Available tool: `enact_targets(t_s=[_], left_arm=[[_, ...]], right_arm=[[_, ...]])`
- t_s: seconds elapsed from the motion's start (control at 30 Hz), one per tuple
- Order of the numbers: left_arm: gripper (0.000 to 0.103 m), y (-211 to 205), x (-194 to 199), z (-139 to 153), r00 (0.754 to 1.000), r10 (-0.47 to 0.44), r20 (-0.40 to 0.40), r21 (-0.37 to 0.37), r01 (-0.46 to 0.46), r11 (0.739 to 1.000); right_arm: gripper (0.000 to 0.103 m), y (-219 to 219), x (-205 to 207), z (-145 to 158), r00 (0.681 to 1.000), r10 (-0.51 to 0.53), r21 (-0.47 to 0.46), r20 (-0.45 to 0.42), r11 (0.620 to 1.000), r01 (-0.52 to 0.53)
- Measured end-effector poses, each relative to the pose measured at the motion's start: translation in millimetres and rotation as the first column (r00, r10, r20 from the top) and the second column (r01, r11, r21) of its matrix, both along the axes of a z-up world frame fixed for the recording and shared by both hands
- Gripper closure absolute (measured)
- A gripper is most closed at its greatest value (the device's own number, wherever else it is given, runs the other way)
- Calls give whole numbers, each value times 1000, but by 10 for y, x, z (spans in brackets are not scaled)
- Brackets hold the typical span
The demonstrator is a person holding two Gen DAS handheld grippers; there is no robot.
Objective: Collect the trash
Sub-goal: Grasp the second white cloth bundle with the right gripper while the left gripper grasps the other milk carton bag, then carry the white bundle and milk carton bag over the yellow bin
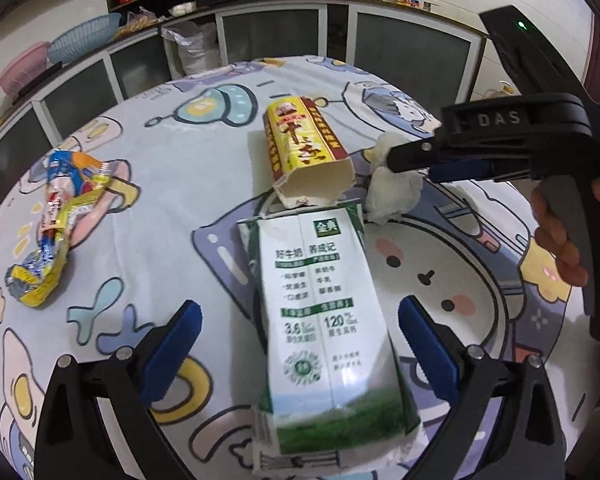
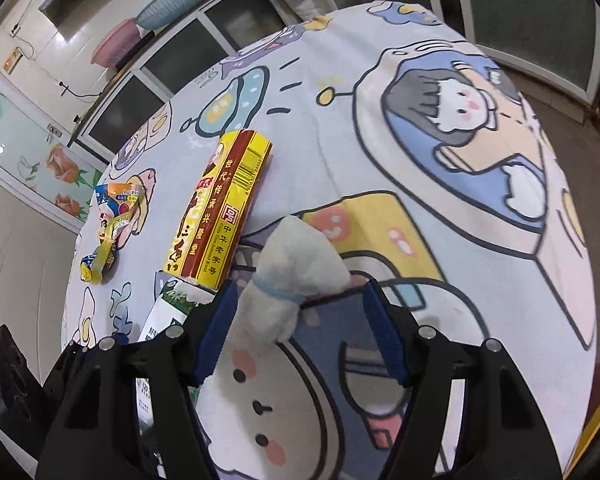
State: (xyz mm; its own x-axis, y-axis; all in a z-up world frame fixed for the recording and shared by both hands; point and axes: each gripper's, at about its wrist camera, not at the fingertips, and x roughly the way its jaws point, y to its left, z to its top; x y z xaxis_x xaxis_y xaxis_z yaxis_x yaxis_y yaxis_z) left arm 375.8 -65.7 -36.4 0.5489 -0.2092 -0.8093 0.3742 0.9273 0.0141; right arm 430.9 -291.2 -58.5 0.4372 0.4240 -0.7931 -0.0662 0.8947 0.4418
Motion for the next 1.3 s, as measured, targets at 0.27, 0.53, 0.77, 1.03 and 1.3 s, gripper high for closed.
enact_targets(t_s=[0.27, 0.53, 0.77, 1.03, 1.3], left_arm=[[40, -78, 113, -129, 998, -14, -59, -21, 13, 1000], [45, 61, 31, -1, 998, 10, -54, -85, -15, 996], [46, 304, -261, 292, 998, 58, 3, -119, -57, 991], [46, 456, -655, 466, 994, 103, 39, -151, -96, 984], [46, 405, -1014, 530, 992, 106, 64, -175, -94, 980]], right_arm=[[61, 101, 149, -91, 1000, 13, -16, -19, 1000, -13], [66, 47, -15, 65, 1000, 24, 31, 13, 999, -24], [66, -89, -414, 352, 997, 27, 35, 69, 999, -29], [66, -226, -917, 471, 994, 17, 37, 105, 999, -21], [66, -381, -1342, 360, 996, -5, 54, 84, 999, 1]])
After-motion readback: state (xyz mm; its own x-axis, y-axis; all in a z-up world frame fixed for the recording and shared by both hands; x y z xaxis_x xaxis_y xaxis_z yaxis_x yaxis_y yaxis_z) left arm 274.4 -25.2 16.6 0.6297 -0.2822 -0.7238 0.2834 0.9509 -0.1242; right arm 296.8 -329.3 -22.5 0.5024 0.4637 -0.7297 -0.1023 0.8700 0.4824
